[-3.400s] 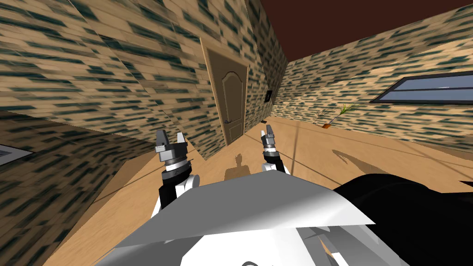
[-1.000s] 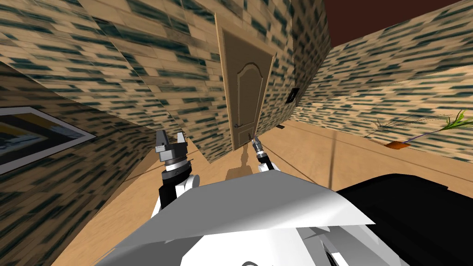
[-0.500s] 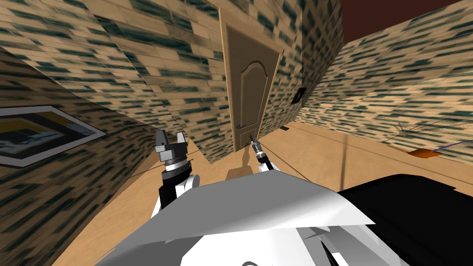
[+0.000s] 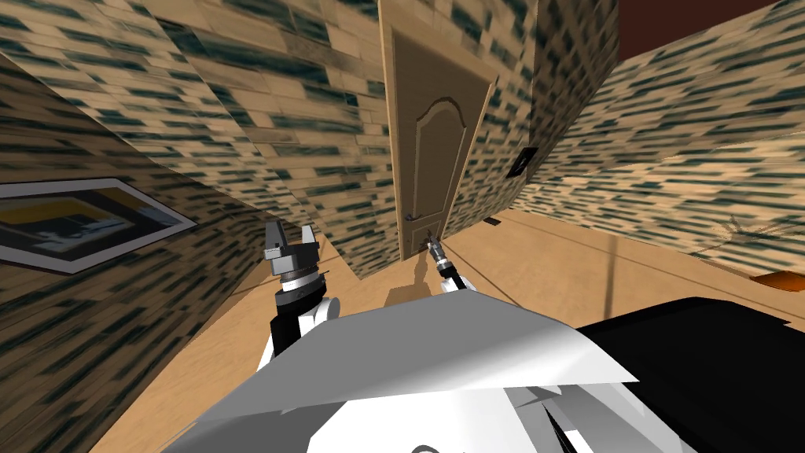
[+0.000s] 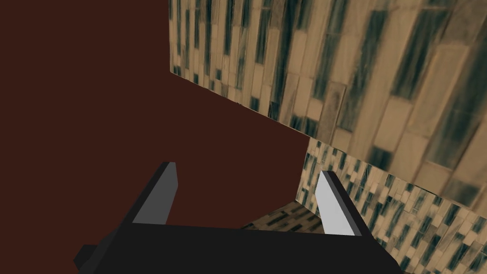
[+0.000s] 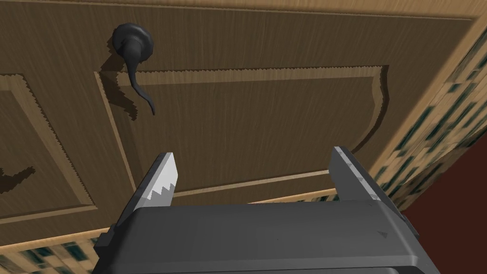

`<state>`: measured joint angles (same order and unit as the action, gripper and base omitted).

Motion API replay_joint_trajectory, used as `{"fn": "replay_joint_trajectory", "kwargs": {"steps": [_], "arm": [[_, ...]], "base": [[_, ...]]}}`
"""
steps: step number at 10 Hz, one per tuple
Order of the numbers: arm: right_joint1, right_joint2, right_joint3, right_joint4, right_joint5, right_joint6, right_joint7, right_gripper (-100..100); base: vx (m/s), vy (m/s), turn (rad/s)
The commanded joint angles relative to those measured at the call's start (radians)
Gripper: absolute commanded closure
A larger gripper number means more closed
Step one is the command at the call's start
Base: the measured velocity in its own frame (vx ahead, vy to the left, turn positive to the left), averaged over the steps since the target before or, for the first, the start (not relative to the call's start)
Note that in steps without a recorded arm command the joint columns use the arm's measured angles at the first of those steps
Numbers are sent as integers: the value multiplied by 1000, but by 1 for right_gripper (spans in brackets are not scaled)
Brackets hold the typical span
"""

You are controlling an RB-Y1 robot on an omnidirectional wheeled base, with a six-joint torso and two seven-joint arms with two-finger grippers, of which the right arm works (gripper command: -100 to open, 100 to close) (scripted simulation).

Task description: Pull the door open

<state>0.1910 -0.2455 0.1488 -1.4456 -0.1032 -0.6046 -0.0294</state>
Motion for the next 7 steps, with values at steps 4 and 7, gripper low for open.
{"fn": "replay_joint_trajectory", "kwargs": {"steps": [4,7], "arm": [[-44,-33,13,109,-19,-19,-26,-100],[-72,-54,21,178,-31,-32,-42,-100]], "base": [[96,-29,96],[94,-40,86]]}}
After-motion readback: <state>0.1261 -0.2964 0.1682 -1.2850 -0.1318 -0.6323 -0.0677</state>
